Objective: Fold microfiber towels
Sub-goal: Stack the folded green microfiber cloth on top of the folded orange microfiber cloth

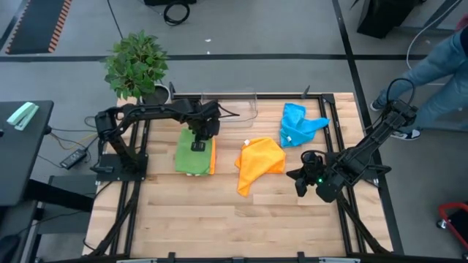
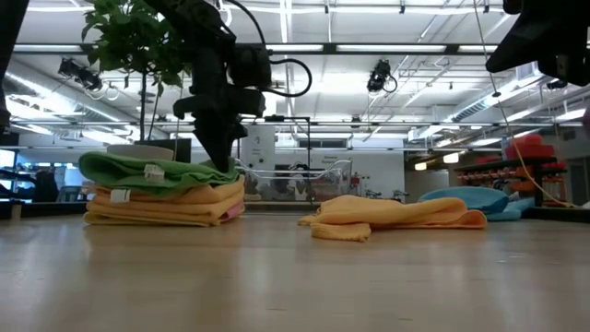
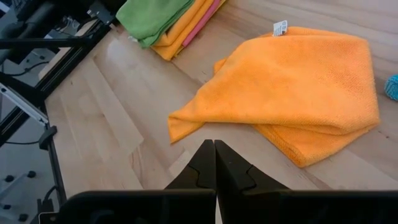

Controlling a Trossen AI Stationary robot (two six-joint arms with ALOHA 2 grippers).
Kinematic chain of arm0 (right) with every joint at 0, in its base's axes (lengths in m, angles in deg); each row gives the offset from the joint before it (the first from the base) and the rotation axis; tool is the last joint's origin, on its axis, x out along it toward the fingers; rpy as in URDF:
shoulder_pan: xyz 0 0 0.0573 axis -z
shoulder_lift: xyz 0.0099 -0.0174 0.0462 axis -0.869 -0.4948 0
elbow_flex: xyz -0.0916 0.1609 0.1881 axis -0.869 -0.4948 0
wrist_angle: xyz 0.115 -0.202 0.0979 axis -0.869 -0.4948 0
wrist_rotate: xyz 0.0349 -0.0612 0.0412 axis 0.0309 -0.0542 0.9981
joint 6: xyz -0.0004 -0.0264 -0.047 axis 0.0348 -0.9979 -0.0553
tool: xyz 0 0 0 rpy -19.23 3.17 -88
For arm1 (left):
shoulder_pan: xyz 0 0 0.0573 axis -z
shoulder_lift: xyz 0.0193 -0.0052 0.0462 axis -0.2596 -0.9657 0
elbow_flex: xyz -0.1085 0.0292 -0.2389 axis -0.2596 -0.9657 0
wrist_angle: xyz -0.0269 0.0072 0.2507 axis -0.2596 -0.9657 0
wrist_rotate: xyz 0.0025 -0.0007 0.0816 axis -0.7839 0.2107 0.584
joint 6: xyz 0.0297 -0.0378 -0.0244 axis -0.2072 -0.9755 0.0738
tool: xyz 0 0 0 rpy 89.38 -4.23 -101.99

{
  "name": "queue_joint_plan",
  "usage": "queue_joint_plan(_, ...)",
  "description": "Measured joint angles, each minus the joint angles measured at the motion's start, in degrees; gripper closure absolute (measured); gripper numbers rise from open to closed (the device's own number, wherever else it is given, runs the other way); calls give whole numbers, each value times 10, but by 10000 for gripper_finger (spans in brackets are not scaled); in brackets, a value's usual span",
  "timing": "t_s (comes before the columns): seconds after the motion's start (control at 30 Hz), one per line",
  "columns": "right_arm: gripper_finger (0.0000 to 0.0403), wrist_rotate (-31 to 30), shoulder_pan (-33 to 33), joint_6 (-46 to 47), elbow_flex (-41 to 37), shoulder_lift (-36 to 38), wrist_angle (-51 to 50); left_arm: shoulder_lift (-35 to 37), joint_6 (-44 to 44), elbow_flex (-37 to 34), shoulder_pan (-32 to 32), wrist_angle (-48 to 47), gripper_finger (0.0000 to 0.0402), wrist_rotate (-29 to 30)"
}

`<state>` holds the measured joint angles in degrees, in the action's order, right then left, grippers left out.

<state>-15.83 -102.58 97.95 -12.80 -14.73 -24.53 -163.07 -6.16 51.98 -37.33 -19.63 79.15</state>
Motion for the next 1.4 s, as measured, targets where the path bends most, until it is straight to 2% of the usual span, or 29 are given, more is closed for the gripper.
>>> queue_joint_plan(0.53,402,0,0,5,0,0,0,1,-3,2,0,11,395,0)
queue_joint_plan(1.0,402,0,0,0,0,0,0,1,-19,82,-15,3,396,5)
queue_joint_plan(1.23,402,0,0,-9,0,0,0,0,0,63,-22,-53,392,-3)
queue_joint_plan(1.4,402,0,0,-22,0,0,-2,-1,6,57,-18,-51,396,-22)
